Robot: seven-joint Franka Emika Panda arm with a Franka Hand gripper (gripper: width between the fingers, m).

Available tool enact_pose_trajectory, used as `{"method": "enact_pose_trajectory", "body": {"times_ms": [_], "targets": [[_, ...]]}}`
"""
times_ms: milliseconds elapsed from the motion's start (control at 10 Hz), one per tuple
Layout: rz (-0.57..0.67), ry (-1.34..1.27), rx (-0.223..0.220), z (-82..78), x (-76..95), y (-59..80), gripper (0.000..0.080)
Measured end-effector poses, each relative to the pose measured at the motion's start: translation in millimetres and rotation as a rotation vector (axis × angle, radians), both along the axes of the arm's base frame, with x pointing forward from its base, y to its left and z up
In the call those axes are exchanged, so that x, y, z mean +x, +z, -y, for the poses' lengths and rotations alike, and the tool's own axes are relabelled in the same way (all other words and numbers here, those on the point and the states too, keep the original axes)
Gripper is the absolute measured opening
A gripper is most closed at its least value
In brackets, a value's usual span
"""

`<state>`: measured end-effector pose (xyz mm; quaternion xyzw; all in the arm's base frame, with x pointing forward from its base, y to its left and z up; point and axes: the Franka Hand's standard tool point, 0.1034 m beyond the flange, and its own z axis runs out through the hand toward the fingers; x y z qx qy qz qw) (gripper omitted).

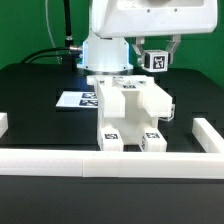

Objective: Assemble chair

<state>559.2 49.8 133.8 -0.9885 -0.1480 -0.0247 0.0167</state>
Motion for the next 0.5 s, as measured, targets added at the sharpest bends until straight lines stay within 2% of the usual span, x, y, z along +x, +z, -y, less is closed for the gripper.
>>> {"method": "enact_pose_trajectory", "body": {"times_ms": [200, 500], "targets": [[-0.003, 0.004, -0.004, -0.9, 0.5, -6.9, 0.0269], [-0.007, 0.004, -0.006, 4.6, -0.2, -8.9, 0.0269]]}}
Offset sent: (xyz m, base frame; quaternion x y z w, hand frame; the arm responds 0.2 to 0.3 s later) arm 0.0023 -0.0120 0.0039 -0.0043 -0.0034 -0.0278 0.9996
